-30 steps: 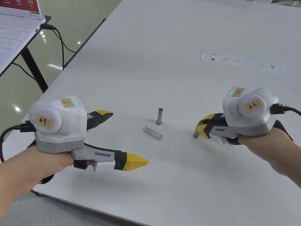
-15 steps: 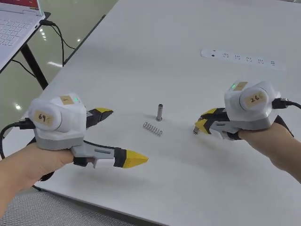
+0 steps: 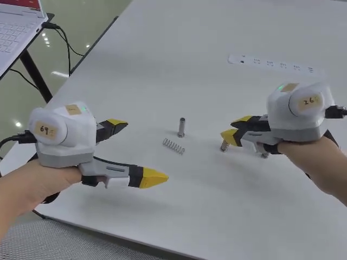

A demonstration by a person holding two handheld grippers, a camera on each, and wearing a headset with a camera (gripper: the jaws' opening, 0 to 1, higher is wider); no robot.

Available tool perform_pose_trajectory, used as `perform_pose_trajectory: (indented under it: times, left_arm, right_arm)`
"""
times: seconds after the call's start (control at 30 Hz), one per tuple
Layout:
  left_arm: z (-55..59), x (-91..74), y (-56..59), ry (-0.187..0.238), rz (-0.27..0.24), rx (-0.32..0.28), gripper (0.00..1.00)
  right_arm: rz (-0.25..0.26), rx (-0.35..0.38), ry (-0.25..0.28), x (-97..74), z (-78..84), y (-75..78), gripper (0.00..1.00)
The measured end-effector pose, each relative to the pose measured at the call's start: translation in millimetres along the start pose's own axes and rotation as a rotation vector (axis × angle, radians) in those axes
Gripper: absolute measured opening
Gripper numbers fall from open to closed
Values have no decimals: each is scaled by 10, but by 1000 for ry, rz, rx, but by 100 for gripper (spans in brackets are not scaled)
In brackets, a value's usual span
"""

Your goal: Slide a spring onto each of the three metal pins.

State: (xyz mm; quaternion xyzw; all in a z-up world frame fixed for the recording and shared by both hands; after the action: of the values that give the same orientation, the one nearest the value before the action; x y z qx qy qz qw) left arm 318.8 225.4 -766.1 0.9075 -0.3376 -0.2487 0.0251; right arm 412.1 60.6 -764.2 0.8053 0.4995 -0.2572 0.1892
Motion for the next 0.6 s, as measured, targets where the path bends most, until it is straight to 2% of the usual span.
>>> perform_pose_trajectory:
  times: [0.33, 0.6]
  left_arm:
    - [6, 4, 1, -5, 5, 1, 98]
    - [15, 1, 0, -10, 6, 3, 98]
  right_arm:
    - [-22, 63, 54, -105, -74, -111, 19]
    - [-39, 86, 60, -132, -73, -180, 17]
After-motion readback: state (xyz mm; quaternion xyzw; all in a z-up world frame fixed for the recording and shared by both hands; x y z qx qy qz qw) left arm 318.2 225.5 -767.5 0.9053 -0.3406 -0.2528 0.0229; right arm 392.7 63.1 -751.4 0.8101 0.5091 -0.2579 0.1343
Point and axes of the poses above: the centre of the closed fingertips' face, and the gripper's own axes: x roughly forward along the fingers, y roughly to its right, z roughly out of its underside, the point moved 3 cm from there along -x, roughly backward along the fingers, and after that the axes turned 4 degrees about -x, right-handed, at the moved point
